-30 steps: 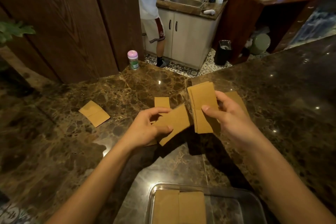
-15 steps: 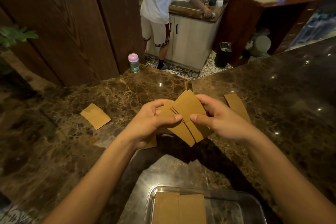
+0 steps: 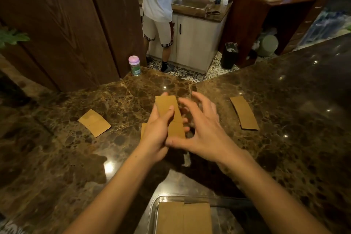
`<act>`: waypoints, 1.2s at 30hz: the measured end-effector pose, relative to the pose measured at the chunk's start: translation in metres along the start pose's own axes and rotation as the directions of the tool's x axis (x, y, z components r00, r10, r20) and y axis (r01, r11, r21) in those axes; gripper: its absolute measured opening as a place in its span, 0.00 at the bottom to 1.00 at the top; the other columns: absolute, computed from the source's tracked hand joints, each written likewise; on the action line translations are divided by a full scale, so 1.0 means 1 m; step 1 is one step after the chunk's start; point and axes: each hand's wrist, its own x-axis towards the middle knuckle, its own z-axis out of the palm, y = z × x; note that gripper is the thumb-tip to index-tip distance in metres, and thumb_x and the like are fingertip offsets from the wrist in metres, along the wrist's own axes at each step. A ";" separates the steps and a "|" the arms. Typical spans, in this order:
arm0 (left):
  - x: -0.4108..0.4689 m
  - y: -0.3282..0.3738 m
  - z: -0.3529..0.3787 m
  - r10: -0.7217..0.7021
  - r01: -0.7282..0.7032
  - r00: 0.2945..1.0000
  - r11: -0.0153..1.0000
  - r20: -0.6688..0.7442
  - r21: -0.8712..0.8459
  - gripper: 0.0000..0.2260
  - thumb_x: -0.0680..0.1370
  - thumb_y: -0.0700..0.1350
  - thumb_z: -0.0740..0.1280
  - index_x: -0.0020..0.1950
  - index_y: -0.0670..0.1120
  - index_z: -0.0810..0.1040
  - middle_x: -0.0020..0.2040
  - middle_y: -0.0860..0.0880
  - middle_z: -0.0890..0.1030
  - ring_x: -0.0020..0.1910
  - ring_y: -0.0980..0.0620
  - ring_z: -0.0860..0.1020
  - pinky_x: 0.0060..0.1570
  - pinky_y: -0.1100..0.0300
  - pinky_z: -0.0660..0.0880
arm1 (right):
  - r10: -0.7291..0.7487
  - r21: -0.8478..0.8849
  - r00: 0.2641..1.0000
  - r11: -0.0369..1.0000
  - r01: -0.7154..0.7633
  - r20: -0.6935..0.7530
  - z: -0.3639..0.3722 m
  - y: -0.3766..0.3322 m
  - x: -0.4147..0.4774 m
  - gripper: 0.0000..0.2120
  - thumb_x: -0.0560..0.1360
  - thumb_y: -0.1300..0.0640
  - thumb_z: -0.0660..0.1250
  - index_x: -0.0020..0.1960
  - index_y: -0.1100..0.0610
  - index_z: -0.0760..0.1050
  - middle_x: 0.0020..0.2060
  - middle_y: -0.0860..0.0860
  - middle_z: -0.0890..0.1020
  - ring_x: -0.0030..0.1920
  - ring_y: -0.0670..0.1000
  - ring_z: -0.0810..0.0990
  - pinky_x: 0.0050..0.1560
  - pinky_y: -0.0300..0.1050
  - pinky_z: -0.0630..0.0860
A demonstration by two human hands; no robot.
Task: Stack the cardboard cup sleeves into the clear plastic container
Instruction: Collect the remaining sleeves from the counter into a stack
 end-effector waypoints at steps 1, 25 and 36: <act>0.001 0.002 -0.006 -0.012 0.012 1.000 1.000 0.012 0.009 0.16 0.86 0.44 0.60 0.70 0.60 0.73 0.47 0.45 0.86 0.39 0.47 0.83 0.35 0.52 0.81 | -0.052 0.010 0.995 0.999 0.052 0.080 -0.004 0.001 -0.001 0.48 0.65 0.33 0.79 0.78 0.42 0.61 0.82 0.41 0.47 0.81 0.45 0.45 0.78 0.53 0.52; -0.010 -0.016 -0.106 -0.071 0.083 0.973 0.996 -0.220 0.044 0.08 0.86 0.51 0.60 0.63 0.55 0.75 0.48 0.38 0.79 0.31 0.46 0.75 0.29 0.56 0.73 | 0.576 -0.168 0.816 0.801 -0.575 -0.046 0.102 0.051 0.118 0.54 0.67 0.26 0.73 0.76 0.64 0.64 0.73 0.63 0.71 0.73 0.64 0.69 0.70 0.58 0.72; -0.009 -0.014 -0.104 -0.070 0.083 0.975 0.995 -0.210 0.057 0.08 0.86 0.49 0.61 0.64 0.55 0.75 0.49 0.37 0.80 0.32 0.45 0.77 0.29 0.55 0.73 | 0.578 -0.247 0.816 0.789 -0.563 -0.014 0.104 0.016 0.136 0.39 0.75 0.41 0.74 0.74 0.61 0.63 0.68 0.63 0.75 0.68 0.64 0.75 0.63 0.56 0.76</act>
